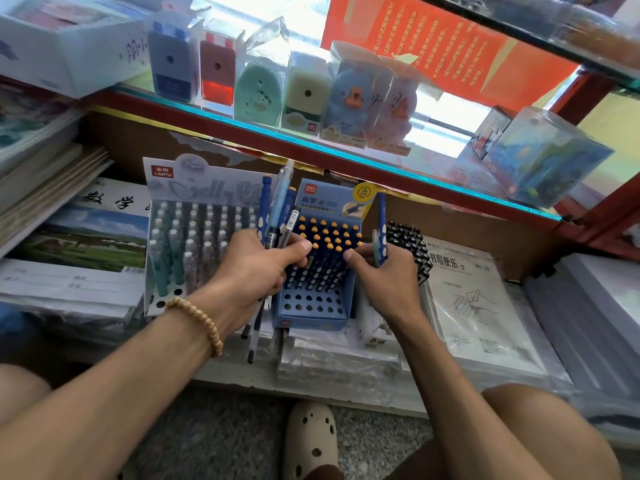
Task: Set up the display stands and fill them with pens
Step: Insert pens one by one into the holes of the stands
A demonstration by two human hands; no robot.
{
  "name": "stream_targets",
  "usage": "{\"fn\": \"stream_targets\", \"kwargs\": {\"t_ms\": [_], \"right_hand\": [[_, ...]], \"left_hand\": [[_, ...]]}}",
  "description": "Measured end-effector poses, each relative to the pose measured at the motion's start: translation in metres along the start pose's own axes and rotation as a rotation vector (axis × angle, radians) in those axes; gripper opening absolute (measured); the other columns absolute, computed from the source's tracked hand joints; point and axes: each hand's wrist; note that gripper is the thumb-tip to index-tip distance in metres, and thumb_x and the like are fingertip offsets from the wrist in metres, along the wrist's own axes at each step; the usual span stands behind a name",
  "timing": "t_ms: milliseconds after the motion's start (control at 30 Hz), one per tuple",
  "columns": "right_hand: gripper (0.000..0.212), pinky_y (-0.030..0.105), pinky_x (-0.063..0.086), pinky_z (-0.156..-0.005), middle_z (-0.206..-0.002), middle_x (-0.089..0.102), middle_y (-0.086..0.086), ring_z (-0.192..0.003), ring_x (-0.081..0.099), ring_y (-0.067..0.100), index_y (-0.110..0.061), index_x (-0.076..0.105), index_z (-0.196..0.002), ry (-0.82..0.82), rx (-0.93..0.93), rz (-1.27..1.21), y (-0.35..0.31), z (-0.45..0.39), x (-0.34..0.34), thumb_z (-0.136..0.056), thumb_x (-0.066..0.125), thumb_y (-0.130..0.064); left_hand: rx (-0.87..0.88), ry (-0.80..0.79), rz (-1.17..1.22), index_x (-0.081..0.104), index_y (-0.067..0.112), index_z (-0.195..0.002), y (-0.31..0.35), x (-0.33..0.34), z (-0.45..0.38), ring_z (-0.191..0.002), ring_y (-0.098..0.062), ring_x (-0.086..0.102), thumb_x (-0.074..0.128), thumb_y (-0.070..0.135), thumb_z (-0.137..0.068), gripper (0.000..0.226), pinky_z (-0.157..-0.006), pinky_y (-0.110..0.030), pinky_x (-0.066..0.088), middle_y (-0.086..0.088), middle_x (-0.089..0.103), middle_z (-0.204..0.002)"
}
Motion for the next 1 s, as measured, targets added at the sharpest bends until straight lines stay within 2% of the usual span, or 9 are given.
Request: {"fn": "stream_targets", "kwargs": {"t_ms": [133, 300, 400, 500, 633, 700, 800, 900, 1000], "right_hand": [[0.012, 0.026, 0.048, -0.061, -0.068, 0.066, 0.000, -0.061, 0.061, 0.005, -0.008, 0.067, -0.094, -0.246, -0.088, 0.025, -0.013, 0.006, -0.013, -0.096, 0.063, -0.019], [0.016, 0.038, 0.047, -0.067, -0.079, 0.065, 0.005, -0.072, 0.059, 0.021, -0.013, 0.063, -0.092, -0.334, -0.237, 0.302, -0.018, 0.016, -0.017, -0.100, 0.056, -0.025], [0.022, 0.045, 0.047, -0.066, -0.076, 0.063, 0.006, -0.069, 0.057, 0.024, -0.012, 0.056, -0.086, -0.398, -0.326, 0.400, -0.024, 0.027, -0.014, -0.100, 0.056, -0.028], [0.030, 0.038, 0.041, -0.059, -0.070, 0.058, 0.003, -0.060, 0.051, 0.017, -0.011, 0.054, -0.081, -0.460, -0.325, 0.368, -0.029, 0.029, -0.016, -0.098, 0.059, -0.035], [0.027, 0.019, 0.034, -0.050, -0.061, 0.051, -0.008, -0.049, 0.042, 0.003, -0.016, 0.061, -0.077, -0.512, -0.190, 0.186, -0.023, 0.025, -0.035, -0.090, 0.070, -0.038], [0.036, 0.018, 0.042, -0.050, -0.062, 0.058, -0.001, -0.048, 0.049, 0.003, -0.011, 0.066, -0.083, -0.468, -0.136, 0.159, -0.019, 0.022, -0.046, -0.080, 0.076, -0.045], [0.061, 0.041, 0.061, -0.064, -0.076, 0.071, 0.012, -0.065, 0.069, 0.023, -0.012, 0.071, -0.089, -0.339, -0.108, 0.123, -0.016, 0.016, -0.059, -0.061, 0.075, -0.066], [0.047, 0.037, 0.061, -0.062, -0.075, 0.072, 0.008, -0.065, 0.070, 0.018, -0.015, 0.074, -0.094, -0.286, -0.141, -0.009, -0.028, 0.016, -0.057, -0.066, 0.080, -0.053], [0.029, 0.026, 0.051, -0.054, -0.071, 0.066, 0.005, -0.059, 0.060, 0.009, -0.015, 0.073, -0.098, -0.392, -0.210, -0.045, -0.049, 0.023, -0.040, -0.076, 0.083, -0.031]], "left_hand": [[0.076, 0.005, 0.043, 0.072, 0.011, -0.092, 0.003, 0.004, 0.001, -0.043, -0.002, 0.042, 0.073, 0.020, -0.086, 0.011, -0.042, -0.015, 0.036, 0.007, 0.061, -0.062], [0.121, 0.012, 0.071, 0.073, 0.015, -0.094, 0.006, 0.008, 0.001, -0.045, -0.002, 0.042, 0.074, 0.022, -0.084, 0.013, -0.042, -0.015, 0.036, 0.004, 0.064, -0.069], [0.122, -0.016, 0.103, 0.071, 0.004, -0.096, 0.007, 0.011, 0.002, -0.043, -0.005, 0.040, 0.073, 0.019, -0.085, 0.019, -0.040, -0.015, 0.034, -0.004, 0.062, -0.069], [0.115, 0.008, 0.065, 0.069, -0.002, -0.092, 0.007, 0.009, 0.002, -0.044, -0.008, 0.040, 0.071, 0.018, -0.088, 0.021, -0.040, -0.016, 0.034, -0.013, 0.057, -0.072], [0.069, 0.092, 0.144, 0.067, 0.006, -0.082, 0.012, -0.002, -0.001, -0.047, -0.009, 0.039, 0.070, 0.021, -0.087, 0.016, -0.039, -0.015, 0.034, -0.008, 0.054, -0.069], [0.072, 0.124, 0.149, 0.065, 0.008, -0.077, 0.017, -0.008, -0.003, -0.047, -0.010, 0.039, 0.070, 0.023, -0.086, 0.018, -0.039, -0.015, 0.034, -0.004, 0.049, -0.063], [0.118, 0.127, 0.117, 0.066, 0.004, -0.080, 0.022, -0.014, -0.004, -0.046, -0.009, 0.041, 0.071, 0.021, -0.085, 0.018, -0.039, -0.015, 0.035, -0.005, 0.050, -0.064], [0.179, 0.080, 0.017, 0.065, 0.007, -0.075, 0.025, -0.012, 0.003, -0.045, -0.002, 0.048, 0.072, 0.019, -0.085, 0.017, -0.046, -0.014, 0.039, 0.002, 0.055, -0.060], [0.210, -0.012, 0.044, 0.061, 0.009, -0.069, 0.025, -0.001, 0.012, -0.040, 0.001, 0.052, 0.071, 0.014, -0.086, 0.020, -0.043, -0.010, 0.039, 0.011, 0.058, -0.048]]}}
Point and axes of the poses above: each hand's wrist, its own z-axis away from the middle knuckle, its own x-axis out of the palm, y = z × x
